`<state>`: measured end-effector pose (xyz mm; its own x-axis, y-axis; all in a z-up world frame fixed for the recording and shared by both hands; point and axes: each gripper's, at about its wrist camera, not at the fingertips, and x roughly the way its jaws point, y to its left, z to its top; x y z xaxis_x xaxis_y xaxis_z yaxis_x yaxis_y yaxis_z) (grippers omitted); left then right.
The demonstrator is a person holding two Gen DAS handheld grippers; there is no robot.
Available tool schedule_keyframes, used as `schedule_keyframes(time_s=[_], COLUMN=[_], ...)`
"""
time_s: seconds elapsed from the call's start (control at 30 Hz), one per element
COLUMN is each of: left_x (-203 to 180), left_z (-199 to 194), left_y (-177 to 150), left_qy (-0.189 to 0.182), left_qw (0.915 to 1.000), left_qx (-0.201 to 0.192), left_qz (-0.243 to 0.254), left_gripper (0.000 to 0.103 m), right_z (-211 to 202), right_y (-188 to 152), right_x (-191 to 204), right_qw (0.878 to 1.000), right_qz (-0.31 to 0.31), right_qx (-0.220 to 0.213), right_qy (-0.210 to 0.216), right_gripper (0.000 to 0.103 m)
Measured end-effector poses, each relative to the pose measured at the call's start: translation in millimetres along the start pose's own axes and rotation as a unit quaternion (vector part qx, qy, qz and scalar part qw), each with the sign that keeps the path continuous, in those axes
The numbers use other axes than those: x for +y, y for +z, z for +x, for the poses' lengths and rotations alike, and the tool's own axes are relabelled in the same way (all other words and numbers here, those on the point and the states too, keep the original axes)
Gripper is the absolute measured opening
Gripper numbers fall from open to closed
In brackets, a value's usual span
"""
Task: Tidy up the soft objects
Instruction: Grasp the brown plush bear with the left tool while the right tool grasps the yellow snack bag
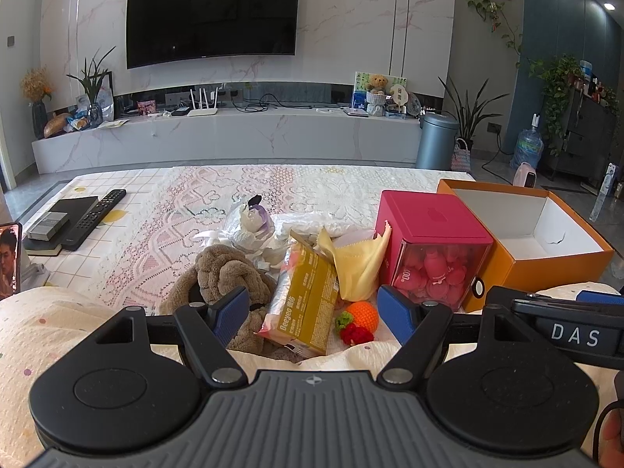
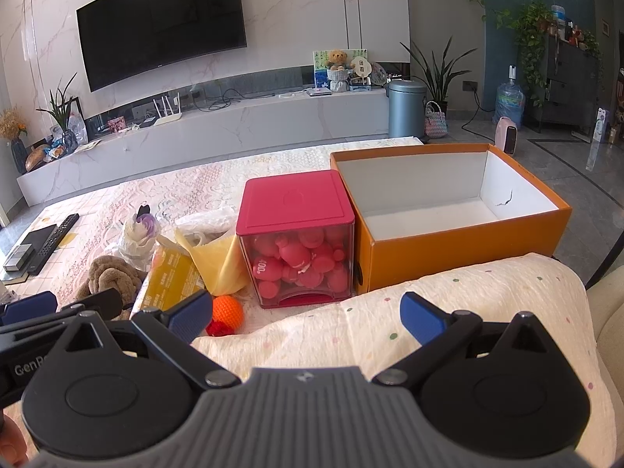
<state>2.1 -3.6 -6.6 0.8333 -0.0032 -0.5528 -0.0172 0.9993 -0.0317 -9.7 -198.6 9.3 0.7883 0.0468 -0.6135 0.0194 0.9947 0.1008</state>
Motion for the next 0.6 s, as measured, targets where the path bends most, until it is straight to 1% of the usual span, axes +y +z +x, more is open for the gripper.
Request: schedule_keyframes(time_s=[0.2, 0.23, 0.3, 0.33, 0.4, 0.47, 0.5, 0.53, 0.6], left_x=[0.3, 0.6, 5.6, 8.8, 18.7, 26.7, 31.5, 36.2, 44.8], left_z=[0.3, 1.2, 7.1, 8.1, 6.2, 6.7, 8.4, 9.5, 11.4], left_y=[-7.6, -10.0, -16.9, -17.5, -17.0, -18.2, -18.7, -18.8, -18.4], left_qy=[-0.008, -0.008, -0.005, -0.006, -0.011, -0.010, -0.006, -0.003, -0.006], left_qw=[0.9999, 0.9999, 0.9999, 0.9998, 0.9993, 0.9989, 0.9986, 0.9981, 0.9971], left_qx=[0.006, 0.009, 0.015, 0.020, 0.033, 0.041, 0.046, 0.054, 0.065], left_qz=[-0.007, -0.005, -0.002, -0.003, -0.013, -0.021, -0.025, -0.029, -0.039], left_gripper=[0.085, 0.084, 0.079, 0.077, 0.067, 0.062, 0.058, 0.056, 0.048], right_z=[5.5, 7.8, 11.7, 13.1, 17.4, 23.9, 26.9, 30.7, 38.9], right_y=[-1.9, -2.3, -3.4, -3.3, -2.7, -1.7, -1.6, -1.1, -1.3], right_x=[3.5, 5.1, 7.8, 9.2, 12.5, 18.4, 21.3, 25.8, 34.3], right_qw=[1.000, 1.000, 1.000, 0.999, 0.999, 0.998, 0.997, 0.996, 0.994], right_qz=[-0.012, -0.015, -0.022, -0.026, -0.034, -0.044, -0.049, -0.058, -0.072], right_qx=[0.013, 0.016, 0.018, 0.019, 0.027, 0.040, 0.045, 0.051, 0.063], right_qy=[-0.009, -0.010, -0.004, 0.000, 0.014, 0.028, 0.033, 0.038, 0.049], right_gripper=[0.100, 0.100, 0.100, 0.094, 0.086, 0.084, 0.079, 0.073, 0.066])
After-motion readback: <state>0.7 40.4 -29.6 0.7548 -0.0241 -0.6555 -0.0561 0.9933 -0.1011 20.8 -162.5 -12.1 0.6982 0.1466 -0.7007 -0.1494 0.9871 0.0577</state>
